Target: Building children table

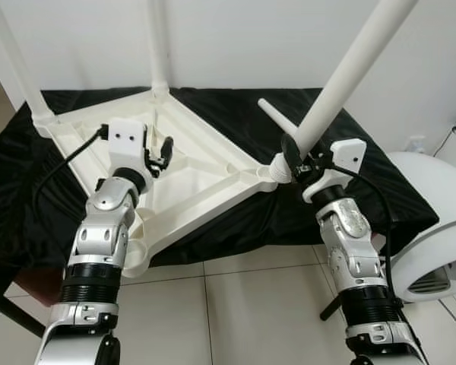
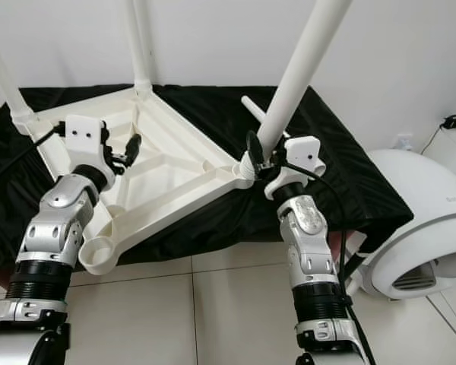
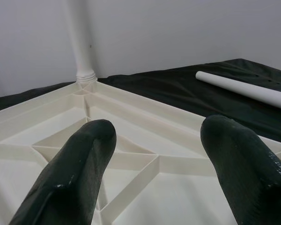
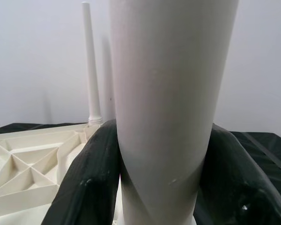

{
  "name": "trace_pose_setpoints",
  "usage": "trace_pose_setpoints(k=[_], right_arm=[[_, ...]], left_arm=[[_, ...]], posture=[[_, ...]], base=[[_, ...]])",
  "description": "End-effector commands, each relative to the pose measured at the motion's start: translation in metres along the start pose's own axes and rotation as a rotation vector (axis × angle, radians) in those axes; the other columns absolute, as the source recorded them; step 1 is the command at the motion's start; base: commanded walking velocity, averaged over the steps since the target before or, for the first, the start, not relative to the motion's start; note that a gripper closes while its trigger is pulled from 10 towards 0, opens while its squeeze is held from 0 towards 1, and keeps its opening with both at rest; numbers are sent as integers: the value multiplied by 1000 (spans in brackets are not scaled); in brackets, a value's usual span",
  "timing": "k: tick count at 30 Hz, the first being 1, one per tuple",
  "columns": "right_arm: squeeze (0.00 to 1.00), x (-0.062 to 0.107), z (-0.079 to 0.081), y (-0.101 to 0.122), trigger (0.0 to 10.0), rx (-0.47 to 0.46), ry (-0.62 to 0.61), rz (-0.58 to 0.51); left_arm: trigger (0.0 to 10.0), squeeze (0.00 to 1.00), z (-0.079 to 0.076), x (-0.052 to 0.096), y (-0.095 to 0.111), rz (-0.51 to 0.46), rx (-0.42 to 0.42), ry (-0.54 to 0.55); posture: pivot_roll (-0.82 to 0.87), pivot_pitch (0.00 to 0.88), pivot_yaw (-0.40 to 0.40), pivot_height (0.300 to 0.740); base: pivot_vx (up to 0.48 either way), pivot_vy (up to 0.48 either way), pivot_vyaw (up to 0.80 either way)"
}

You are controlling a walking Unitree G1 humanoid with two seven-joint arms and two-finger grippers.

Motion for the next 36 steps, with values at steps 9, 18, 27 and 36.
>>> trace_pose_setpoints(k=[9,18,27,36], right_arm=[[0,2,-2,7,10000,9,1,-37],[0,1,-2,7,10000,8,6,-38],[0,0,-1,7,10000,11,15,-40],[0,1,0,8,10000,11,18,-41]], left_arm=[[10000,0,3,9,1,-16,14,-8],[10000,0,5,10,0,-15,17,12],[10000,0,9,13,2,-20,25,28],[10000,0,8,13,3,-25,28,28]], posture=[[-44,45,15,740],[-40,49,8,740],[-39,47,3,740],[-40,48,0,740]], base=[[0,0,0],[0,0,0],[0,0,0],[271,0,0]])
Point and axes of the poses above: a point about 5 cm out from each wrist's last joint towards the gripper, its own x axis pointing back from the gripper into the wrist, its own y axis along the axis of the wrist's last joint, z = x × y, the point moved 1 cm from there along -x, pointing out of the wrist towards the gripper, and after that the axes turned 7 degrees about x, right-handed, at the moved point
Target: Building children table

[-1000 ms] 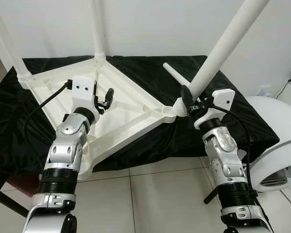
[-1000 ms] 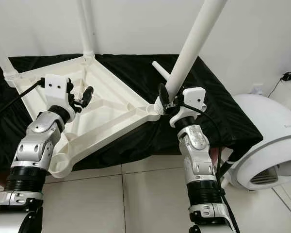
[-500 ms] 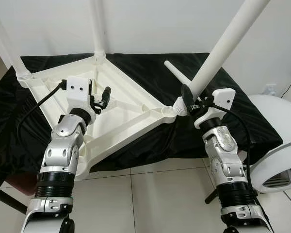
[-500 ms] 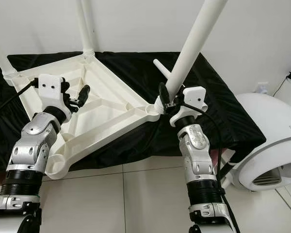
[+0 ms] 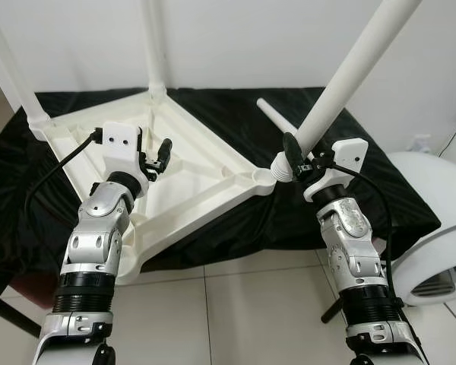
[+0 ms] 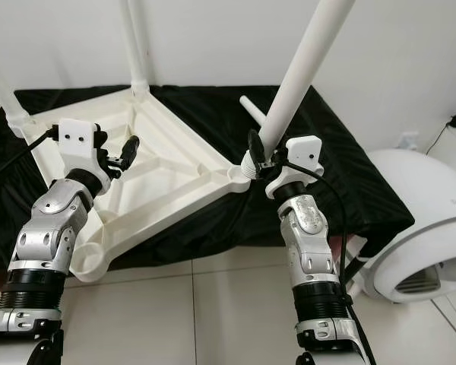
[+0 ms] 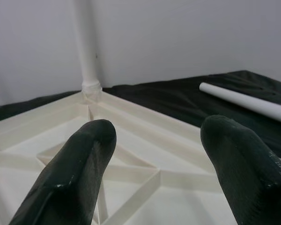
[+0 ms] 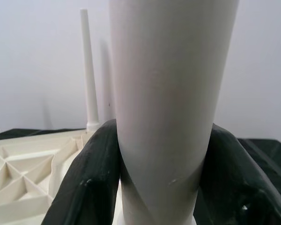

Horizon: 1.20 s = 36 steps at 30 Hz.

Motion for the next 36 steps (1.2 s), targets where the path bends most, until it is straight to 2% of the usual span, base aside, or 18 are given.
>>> trace_pose_setpoints(k=[1,16,20,23,27,30,32,34,35,36], right_arm=[[0,0,-1,6,10000,8,3,-31],[0,-3,-2,7,10000,13,13,-31],[0,-3,-2,7,10000,13,16,-32],[0,-3,-3,7,10000,12,14,-29],[0,-3,-3,6,10000,12,8,-21],[0,-2,-6,3,10000,19,-4,-2],[0,-2,-6,3,10000,19,-4,-2],[0,-2,-8,1,10000,22,-15,6],[0,-2,-8,1,10000,22,-15,6],[0,-2,-10,1,10000,27,-27,11]], left_arm=[[10000,0,3,2,-2,8,6,24],[10000,0,4,3,-1,6,8,40],[10000,0,-1,3,0,0,29,15],[10000,0,-5,4,-1,6,5,-20],[10000,0,-17,6,-3,22,-27,-120],[10000,0,-46,17,-15,93,-81,-343],[10000,0,-46,17,-15,93,-81,-343],[10000,0,-63,25,-28,154,-161,-472],[10000,0,-63,25,-28,154,-161,-472],[10000,0,-70,27,-35,188,-192,-521]], posture=[[-40,48,0,740],[-36,59,-10,740],[-36,58,-10,740],[-36,59,-11,740],[-35,61,-11,740],[-34,61,-7,740],[-34,61,-7,740],[-32,61,-2,740],[-32,61,-2,740],[-34,58,0,740]], base=[[292,0,0],[292,0,0],[0,0,0],[0,0,0],[0,0,0],[0,0,0],[0,0,0],[0,0,0],[0,0,0],[0,0,0]])
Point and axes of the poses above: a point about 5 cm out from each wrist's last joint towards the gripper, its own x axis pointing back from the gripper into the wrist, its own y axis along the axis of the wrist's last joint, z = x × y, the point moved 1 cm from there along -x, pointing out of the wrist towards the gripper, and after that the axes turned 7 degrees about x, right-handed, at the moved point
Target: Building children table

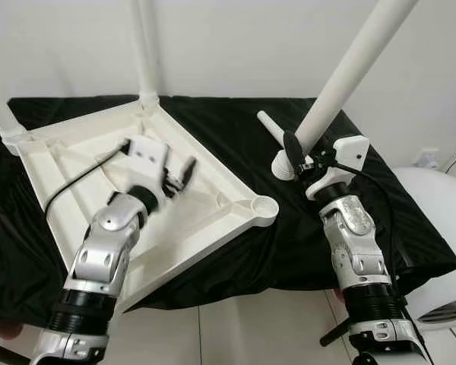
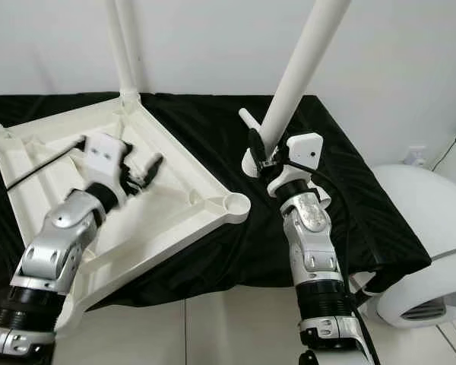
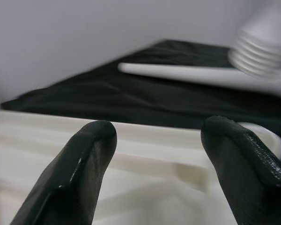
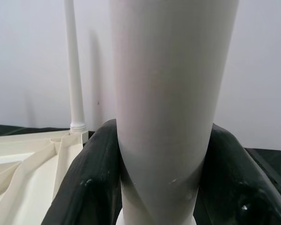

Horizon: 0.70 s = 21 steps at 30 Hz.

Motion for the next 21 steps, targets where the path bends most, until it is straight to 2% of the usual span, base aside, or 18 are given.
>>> trace_pose_setpoints(k=[1,3,4,7,10,14,15,21], right_arm=[[0,-1,-5,0,10000,5,-24,6],[0,-1,-7,-2,10000,10,-43,16],[0,-1,-7,-2,10000,10,-43,16],[0,1,-11,-4,10000,27,-76,36],[0,2,-14,-5,10000,37,-88,44],[0,3,-16,-5,10000,42,-92,48],[0,6,-20,-6,10000,53,-104,61],[0,7,-21,-7,10000,58,-111,65]], left_arm=[[10000,0,-9,-1,-8,48,-30,-62],[10000,0,-23,-8,-16,100,-41,-137],[10000,0,-23,-8,-16,100,-41,-137],[10000,0,-41,-18,-21,132,-56,-222],[10000,0,-48,-23,-25,157,-49,-252],[10000,0,-52,-24,-28,175,-45,-265],[10000,0,-58,-28,-36,228,-72,-292],[10000,0,-60,-30,-42,265,-79,-303]], posture=[[-34,58,0,740],[-38,52,6,740],[-38,52,6,740],[-48,44,14,740],[-57,41,21,740],[-59,41,22,740],[-64,39,28,740],[-68,37,32,740]], base=[[0,0,0],[0,0,0],[0,0,0],[0,0,0],[0,0,0],[0,0,0],[0,0,0],[0,0,0]])
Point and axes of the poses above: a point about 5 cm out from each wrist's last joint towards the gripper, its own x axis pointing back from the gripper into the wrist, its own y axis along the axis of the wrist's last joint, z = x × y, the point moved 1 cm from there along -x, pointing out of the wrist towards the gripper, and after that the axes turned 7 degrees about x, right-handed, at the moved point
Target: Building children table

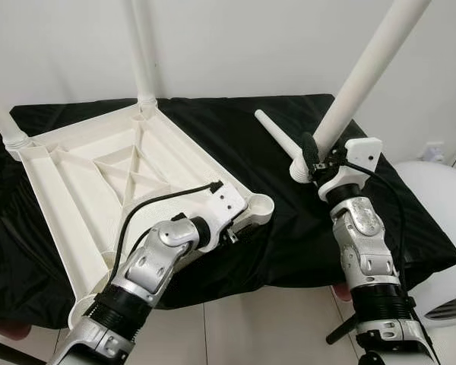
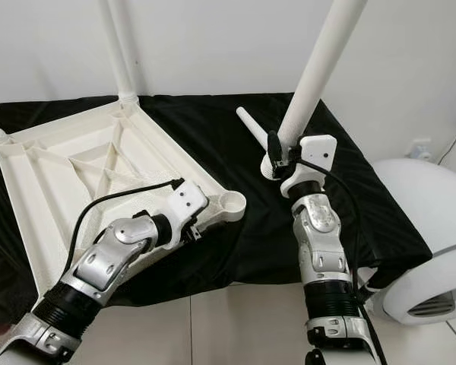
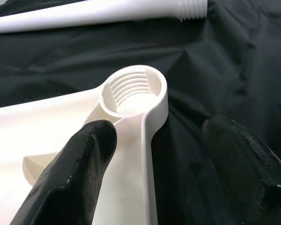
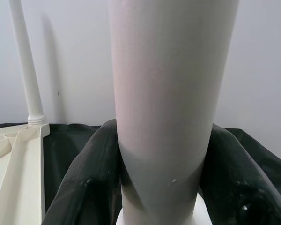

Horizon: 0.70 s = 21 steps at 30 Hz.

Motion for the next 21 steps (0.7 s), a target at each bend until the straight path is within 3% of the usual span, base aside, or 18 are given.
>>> trace_pose_setpoints(k=[1,5,18,19,21], right_arm=[[0,2,-2,-1,10000,5,-6,8],[0,3,-1,0,10000,13,-11,7],[0,3,-2,0,10000,19,-25,10],[0,3,-3,0,10000,20,-27,10],[0,3,-3,0,10000,20,-28,10]], left_arm=[[10000,0,0,-1,-6,39,5,-9],[10000,0,-4,-6,-23,141,33,-22],[10000,0,7,-6,-39,225,102,45],[7765,0,9,-6,-39,226,123,54],[7765,0,10,-6,-39,226,138,58]], posture=[[-68,37,32,740],[-74,45,39,740],[-70,56,44,740],[-70,56,44,740],[-70,56,44,740]], base=[[0,0,0],[0,0,0],[0,0,0],[0,0,0],[0,0,0]])
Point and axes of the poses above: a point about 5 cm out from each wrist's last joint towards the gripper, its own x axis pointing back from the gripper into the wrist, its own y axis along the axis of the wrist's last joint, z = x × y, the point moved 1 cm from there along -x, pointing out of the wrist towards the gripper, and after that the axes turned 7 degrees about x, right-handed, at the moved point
